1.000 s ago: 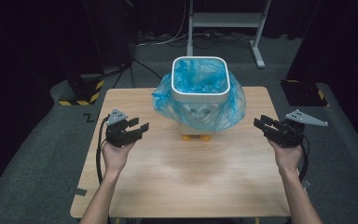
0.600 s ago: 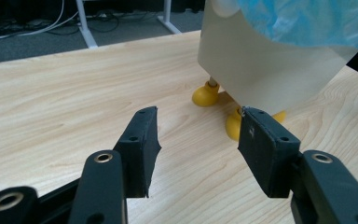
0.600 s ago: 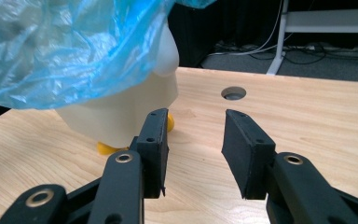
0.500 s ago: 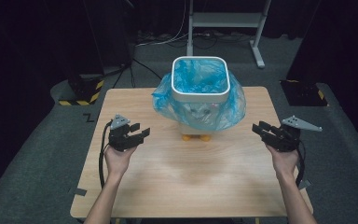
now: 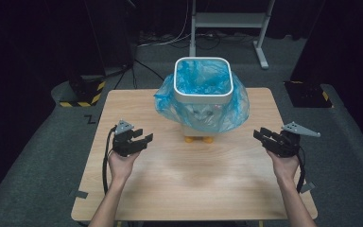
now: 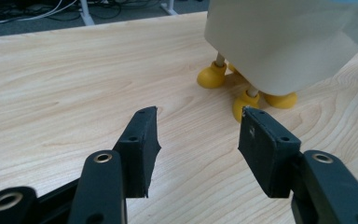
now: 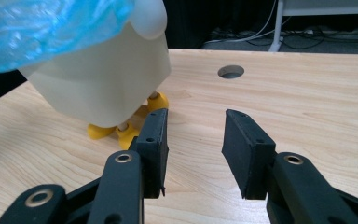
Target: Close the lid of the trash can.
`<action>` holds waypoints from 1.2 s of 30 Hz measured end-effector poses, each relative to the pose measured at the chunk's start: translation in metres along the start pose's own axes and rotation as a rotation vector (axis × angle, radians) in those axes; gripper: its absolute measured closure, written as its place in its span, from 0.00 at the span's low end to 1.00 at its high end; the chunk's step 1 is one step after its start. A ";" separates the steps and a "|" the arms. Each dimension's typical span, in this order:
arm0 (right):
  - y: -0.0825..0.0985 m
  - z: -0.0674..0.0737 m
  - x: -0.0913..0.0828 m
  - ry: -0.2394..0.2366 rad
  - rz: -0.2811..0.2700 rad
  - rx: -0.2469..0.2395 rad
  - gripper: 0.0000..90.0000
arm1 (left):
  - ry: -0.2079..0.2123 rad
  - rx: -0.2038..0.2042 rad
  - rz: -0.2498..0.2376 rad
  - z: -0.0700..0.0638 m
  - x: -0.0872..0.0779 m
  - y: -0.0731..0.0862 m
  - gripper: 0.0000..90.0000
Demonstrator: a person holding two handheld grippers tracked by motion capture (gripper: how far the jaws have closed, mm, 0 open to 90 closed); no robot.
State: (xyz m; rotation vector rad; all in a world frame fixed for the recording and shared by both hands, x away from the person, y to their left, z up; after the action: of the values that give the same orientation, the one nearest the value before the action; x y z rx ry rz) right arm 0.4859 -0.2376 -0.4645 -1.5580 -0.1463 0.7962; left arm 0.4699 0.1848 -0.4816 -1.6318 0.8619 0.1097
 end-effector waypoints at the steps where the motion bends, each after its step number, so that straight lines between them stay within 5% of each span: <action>1: 0.002 0.000 0.001 0.004 0.004 0.001 0.67 | -0.001 -0.001 0.002 0.000 0.001 0.001 0.53; 21: 0.036 -0.007 0.026 0.051 0.087 -0.007 0.66 | -0.046 0.031 0.060 0.007 0.027 0.027 0.52; 36: 0.050 -0.009 0.049 0.069 0.139 -0.032 0.66 | -0.070 0.002 0.074 0.019 0.041 0.041 0.52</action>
State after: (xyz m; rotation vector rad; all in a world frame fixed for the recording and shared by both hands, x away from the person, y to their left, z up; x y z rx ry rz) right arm 0.5095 -0.2280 -0.5299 -1.6375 -0.0003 0.8507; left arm 0.4824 0.1821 -0.5413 -1.5852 0.8679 0.2161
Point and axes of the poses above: each handheld gripper's, and its own axes: x roughly forward along the jaws, y roughly out of its underside, z roughly to its left, the point moved 9 cm from there along x, roughly forward along the jaws, and after that the axes turned 9 degrees about -x, right-handed, at the moved point
